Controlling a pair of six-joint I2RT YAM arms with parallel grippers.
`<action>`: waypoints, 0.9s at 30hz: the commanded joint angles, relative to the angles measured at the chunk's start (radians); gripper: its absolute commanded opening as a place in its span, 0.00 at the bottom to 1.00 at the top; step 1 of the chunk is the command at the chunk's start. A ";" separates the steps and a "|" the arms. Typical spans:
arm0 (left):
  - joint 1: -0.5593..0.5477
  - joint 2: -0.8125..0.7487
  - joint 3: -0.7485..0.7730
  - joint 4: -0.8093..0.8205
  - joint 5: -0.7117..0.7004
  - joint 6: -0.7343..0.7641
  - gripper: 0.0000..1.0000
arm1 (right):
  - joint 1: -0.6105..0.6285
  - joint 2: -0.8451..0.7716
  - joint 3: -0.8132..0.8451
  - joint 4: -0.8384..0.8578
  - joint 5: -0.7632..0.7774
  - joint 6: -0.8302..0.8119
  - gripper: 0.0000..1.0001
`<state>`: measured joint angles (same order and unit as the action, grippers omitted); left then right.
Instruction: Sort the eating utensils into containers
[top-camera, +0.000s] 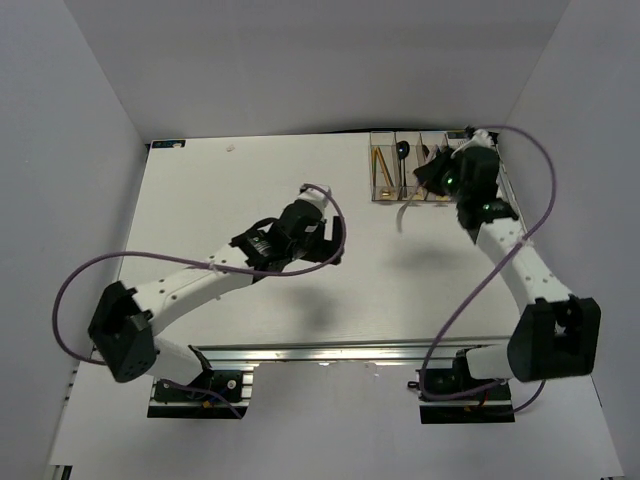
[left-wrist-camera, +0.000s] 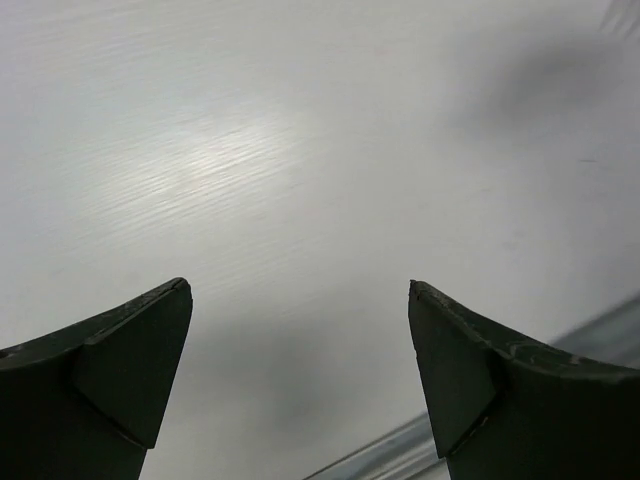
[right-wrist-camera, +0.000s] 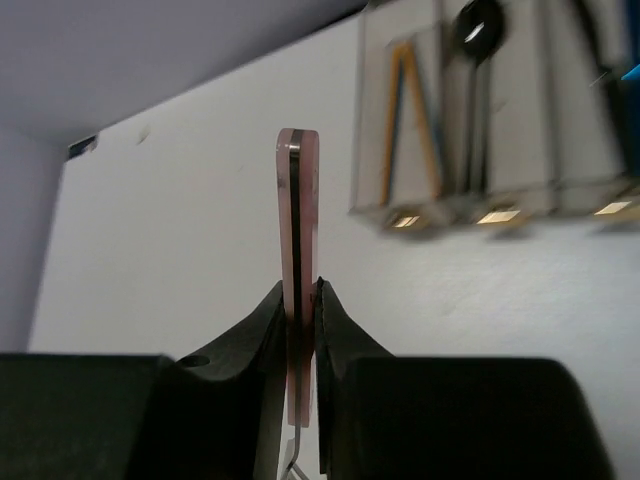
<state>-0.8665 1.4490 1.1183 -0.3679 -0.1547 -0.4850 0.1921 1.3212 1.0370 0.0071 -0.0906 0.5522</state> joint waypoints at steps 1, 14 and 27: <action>0.001 -0.140 -0.067 -0.290 -0.354 0.112 0.98 | -0.120 0.129 0.182 -0.053 0.021 -0.255 0.00; -0.005 -0.253 -0.253 -0.258 -0.490 0.120 0.98 | -0.272 0.913 1.239 -0.176 0.003 -0.500 0.00; -0.003 -0.288 -0.267 -0.253 -0.445 0.120 0.98 | -0.293 1.056 1.284 -0.081 0.028 -0.620 0.00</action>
<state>-0.8661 1.2060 0.8581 -0.6281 -0.6086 -0.3721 -0.0860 2.4046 2.2574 -0.1322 -0.0742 0.0017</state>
